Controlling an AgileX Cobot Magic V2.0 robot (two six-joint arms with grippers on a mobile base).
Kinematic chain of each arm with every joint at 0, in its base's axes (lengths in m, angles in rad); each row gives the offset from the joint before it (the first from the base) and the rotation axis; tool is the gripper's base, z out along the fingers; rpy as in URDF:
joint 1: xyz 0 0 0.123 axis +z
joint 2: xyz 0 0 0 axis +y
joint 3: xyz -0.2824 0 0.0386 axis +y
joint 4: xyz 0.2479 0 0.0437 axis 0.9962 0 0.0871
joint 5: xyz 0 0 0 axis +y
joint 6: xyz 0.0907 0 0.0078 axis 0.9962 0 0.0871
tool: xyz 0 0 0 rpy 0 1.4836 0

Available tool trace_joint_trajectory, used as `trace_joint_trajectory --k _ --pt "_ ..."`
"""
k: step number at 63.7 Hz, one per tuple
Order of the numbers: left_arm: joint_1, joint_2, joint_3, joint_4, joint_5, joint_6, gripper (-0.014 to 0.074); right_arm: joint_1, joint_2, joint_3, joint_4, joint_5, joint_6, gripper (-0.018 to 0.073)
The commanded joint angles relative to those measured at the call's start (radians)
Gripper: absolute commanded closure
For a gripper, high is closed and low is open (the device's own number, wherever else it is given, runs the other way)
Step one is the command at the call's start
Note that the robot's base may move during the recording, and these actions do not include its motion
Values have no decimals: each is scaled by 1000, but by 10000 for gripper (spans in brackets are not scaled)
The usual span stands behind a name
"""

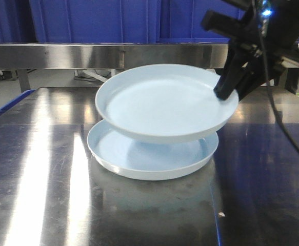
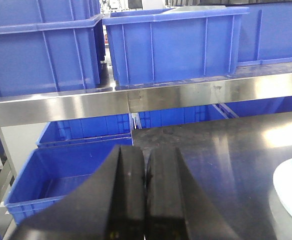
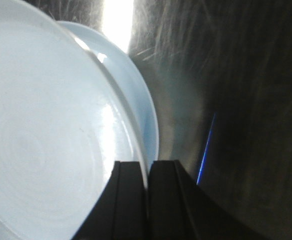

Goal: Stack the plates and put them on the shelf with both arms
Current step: 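Lower the held plate onto the center plate and release the right gripper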

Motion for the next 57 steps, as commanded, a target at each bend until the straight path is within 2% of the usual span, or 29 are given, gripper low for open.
trace_joint_trajectory --k 1,17,57 --pt "-1 9 -28 -3 -77 -10 516 18 -17 -25 38 -38 2 511" --pt "-1 9 -28 -3 -77 -10 516 58 38 -25 41 -58 2 511" --pt "-1 9 -28 -3 -79 -10 516 58 51 -25 40 -65 2 511"
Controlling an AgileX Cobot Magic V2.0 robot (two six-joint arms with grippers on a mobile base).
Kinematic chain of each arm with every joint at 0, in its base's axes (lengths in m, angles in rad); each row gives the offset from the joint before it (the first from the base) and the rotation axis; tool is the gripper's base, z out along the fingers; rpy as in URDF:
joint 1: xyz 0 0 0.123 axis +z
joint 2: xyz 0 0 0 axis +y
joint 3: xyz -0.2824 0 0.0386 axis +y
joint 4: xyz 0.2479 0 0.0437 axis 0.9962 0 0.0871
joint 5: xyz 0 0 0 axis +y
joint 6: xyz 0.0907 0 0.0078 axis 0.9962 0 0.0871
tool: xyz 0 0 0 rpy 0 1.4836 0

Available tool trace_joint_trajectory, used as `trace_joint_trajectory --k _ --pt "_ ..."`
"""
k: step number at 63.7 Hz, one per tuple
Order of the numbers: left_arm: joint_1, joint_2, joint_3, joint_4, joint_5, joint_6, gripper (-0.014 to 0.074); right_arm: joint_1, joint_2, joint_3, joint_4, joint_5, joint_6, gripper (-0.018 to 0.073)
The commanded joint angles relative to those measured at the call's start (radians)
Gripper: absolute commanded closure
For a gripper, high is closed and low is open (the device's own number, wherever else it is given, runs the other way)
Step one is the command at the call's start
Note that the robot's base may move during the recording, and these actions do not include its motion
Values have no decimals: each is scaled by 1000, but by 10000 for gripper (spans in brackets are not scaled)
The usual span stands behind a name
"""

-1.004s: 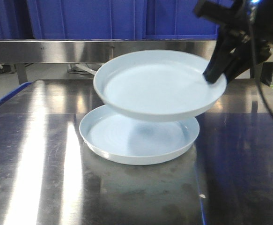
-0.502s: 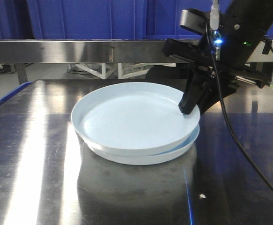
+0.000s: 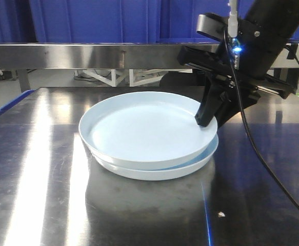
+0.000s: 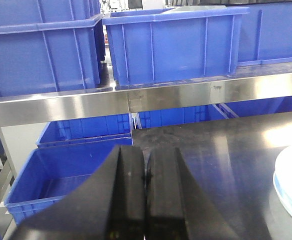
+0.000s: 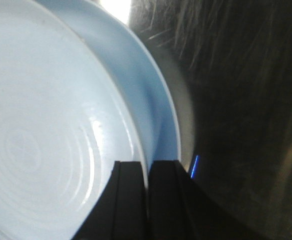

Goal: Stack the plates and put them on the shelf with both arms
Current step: 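Lower the held plate onto the center plate and release the right gripper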

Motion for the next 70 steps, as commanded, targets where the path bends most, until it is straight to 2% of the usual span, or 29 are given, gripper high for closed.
trace_joint_trajectory --k 1,70 --pt "-1 9 -29 -3 -79 -10 516 1 -44 -25 31 -20 -3 511" --pt "-1 9 -29 -3 -79 -10 516 -23 -50 -25 31 -15 -3 505"
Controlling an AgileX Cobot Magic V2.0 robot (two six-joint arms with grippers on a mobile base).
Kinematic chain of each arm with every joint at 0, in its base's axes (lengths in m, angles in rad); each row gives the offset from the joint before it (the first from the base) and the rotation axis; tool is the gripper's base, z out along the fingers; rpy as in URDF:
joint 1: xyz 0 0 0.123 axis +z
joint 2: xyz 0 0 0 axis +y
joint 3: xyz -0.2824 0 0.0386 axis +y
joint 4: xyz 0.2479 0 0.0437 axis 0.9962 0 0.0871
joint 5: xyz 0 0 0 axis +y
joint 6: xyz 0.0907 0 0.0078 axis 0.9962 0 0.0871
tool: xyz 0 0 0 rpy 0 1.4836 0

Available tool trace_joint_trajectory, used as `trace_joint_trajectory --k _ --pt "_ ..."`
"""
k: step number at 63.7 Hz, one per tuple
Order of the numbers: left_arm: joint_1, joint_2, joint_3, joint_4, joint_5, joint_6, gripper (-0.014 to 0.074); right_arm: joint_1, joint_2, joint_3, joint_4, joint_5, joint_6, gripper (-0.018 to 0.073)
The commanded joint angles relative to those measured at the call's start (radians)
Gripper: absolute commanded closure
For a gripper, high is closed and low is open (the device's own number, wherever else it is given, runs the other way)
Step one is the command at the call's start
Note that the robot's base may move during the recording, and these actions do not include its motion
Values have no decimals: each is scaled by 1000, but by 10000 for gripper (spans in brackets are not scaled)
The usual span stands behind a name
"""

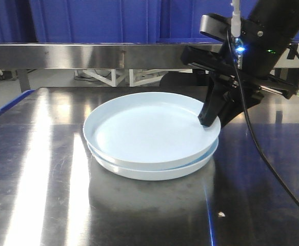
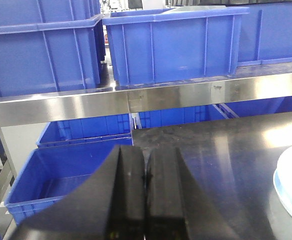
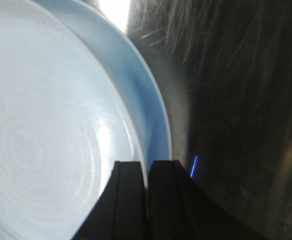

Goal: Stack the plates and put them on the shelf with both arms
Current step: 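Lower the held plate onto the center plate and release the right gripper, then reposition the right gripper on the rim of the stacked plates and grip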

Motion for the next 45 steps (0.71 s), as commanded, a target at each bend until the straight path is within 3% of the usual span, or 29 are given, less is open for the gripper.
trace_joint_trajectory --k 1,27,38,45 --pt "-1 9 -29 -3 -79 -10 516 -9 -50 -25 31 -23 -3 500" --pt "-1 9 -29 -3 -79 -10 516 -9 -50 -25 31 -25 -3 267" --pt "-1 9 -29 -3 -79 -10 516 -9 -50 -25 29 -25 -3 226" --pt "-1 9 -29 -3 -79 -10 516 -9 -46 -25 -23 -15 -3 226"
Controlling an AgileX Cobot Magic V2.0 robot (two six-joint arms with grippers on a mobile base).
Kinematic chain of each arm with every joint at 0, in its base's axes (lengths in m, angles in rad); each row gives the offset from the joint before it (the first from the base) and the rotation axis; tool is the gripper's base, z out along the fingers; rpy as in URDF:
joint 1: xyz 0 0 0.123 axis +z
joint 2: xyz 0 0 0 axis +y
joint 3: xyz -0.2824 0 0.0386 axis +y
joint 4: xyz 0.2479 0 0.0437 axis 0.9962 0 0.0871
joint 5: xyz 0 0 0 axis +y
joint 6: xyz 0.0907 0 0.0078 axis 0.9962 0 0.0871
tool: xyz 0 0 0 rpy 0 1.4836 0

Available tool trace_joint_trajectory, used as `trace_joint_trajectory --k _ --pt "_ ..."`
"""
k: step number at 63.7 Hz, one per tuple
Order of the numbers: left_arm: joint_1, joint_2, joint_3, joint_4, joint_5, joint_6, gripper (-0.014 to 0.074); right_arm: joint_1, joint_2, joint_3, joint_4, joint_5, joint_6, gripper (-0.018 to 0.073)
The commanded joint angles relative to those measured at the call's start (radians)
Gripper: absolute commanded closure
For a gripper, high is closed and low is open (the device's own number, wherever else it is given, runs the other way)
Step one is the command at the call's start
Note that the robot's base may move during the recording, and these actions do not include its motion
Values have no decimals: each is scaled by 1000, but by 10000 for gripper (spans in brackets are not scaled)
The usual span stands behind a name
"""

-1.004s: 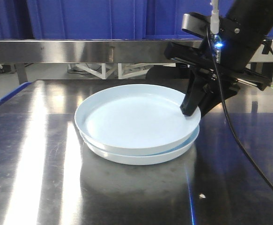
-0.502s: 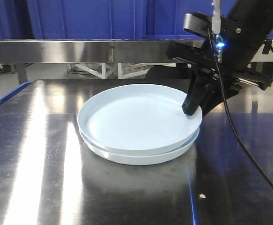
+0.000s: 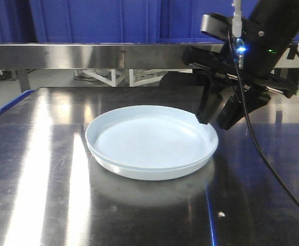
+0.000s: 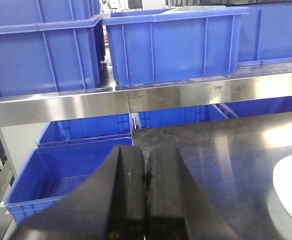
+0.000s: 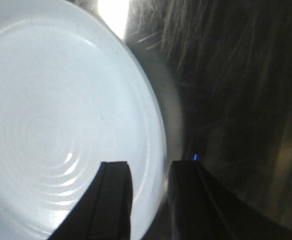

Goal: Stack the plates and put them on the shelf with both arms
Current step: 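Reposition the right gripper on the rim of the stacked plates and grip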

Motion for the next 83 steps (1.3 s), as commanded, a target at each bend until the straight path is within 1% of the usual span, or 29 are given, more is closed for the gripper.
trace_joint_trajectory --k 1,32,48,83 --pt "-1 9 -29 -3 -79 -10 516 -6 -45 -25 -9 -8 -3 226" --pt "-1 9 -29 -3 -79 -10 516 8 -13 -25 -9 -12 41 226" --pt "-1 9 -29 -3 -79 -10 516 8 -13 -25 0 -17 108 226" --pt "-1 9 -29 -3 -79 -10 516 16 6 -25 1 -20 117 226"
